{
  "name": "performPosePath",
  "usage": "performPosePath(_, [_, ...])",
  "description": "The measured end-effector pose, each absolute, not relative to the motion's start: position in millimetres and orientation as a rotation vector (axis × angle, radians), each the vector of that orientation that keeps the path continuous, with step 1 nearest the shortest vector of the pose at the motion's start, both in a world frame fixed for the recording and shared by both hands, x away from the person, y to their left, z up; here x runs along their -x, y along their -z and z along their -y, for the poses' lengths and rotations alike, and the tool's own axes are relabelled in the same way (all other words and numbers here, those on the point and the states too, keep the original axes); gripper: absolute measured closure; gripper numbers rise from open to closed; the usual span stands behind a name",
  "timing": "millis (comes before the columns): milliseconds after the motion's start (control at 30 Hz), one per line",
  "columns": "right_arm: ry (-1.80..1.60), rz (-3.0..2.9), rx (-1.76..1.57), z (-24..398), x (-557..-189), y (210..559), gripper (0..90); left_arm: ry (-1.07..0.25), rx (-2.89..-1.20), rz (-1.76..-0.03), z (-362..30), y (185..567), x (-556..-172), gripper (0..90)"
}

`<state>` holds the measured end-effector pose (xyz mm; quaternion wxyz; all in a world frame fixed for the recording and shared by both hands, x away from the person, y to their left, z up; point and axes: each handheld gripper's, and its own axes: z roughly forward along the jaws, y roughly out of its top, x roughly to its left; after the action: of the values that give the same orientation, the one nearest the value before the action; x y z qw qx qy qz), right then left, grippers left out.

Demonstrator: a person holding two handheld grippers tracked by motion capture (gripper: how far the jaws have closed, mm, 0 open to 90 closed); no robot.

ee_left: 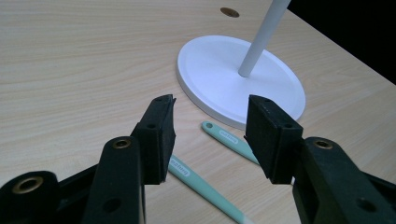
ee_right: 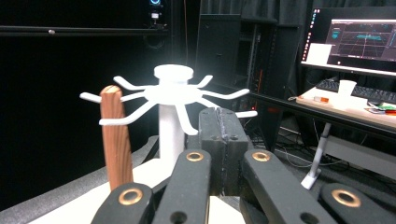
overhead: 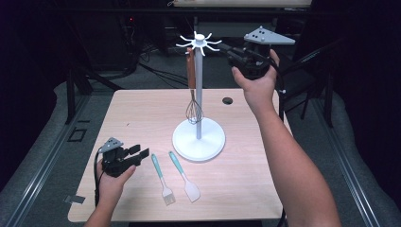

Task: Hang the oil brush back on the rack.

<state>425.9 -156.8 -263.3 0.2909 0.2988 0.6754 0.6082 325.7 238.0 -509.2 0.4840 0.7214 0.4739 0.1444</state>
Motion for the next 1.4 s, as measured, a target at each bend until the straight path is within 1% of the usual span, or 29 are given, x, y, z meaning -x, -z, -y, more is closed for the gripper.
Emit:
performPosePath(467, [-1.603,-1.799,-0.776,153.7,-414.2,263.0,90.0,-0.356,-1.756,-1.157,-239.4,508.4,-324.8,52.1])
performPosePath(567, [-1.579,-1.781,-0.794,158.6,-409.2,268.5,90.0,-0.359,-1.750,-1.160,-240.6,508.7,-324.6,52.1])
performPosePath(667, [-1.557,-1.771,-0.820,164.8,-402.2,278.7,86.7,-0.359,-1.747,-1.168,-241.5,509.1,-324.3,52.1])
performPosePath(733, [-1.548,-1.781,-0.836,168.3,-394.8,288.7,82.7,-0.361,-1.744,-1.168,-242.3,509.2,-324.1,52.0])
performPosePath(833, [-1.526,-1.800,-0.852,172.3,-384.4,304.6,80.4,-0.360,-1.746,-1.169,-243.1,509.2,-324.1,51.9])
performPosePath(933, [-1.519,-1.822,-0.869,176.4,-374.6,321.9,76.0,-0.358,-1.742,-1.178,-242.9,510.1,-323.9,51.9])
performPosePath(1100, [-1.508,-1.876,-0.921,183.2,-361.7,359.6,71.5,-0.357,-1.747,-1.180,-242.6,511.4,-324.4,51.9])
performPosePath(1300, [-1.457,-1.922,-1.015,188.7,-353.1,411.4,58.9,-0.361,-1.744,-1.188,-241.5,512.9,-324.3,51.8])
performPosePath(1400, [-1.441,-1.945,-1.067,191.2,-348.4,436.9,56.8,-0.365,-1.748,-1.193,-242.0,513.9,-324.5,51.7])
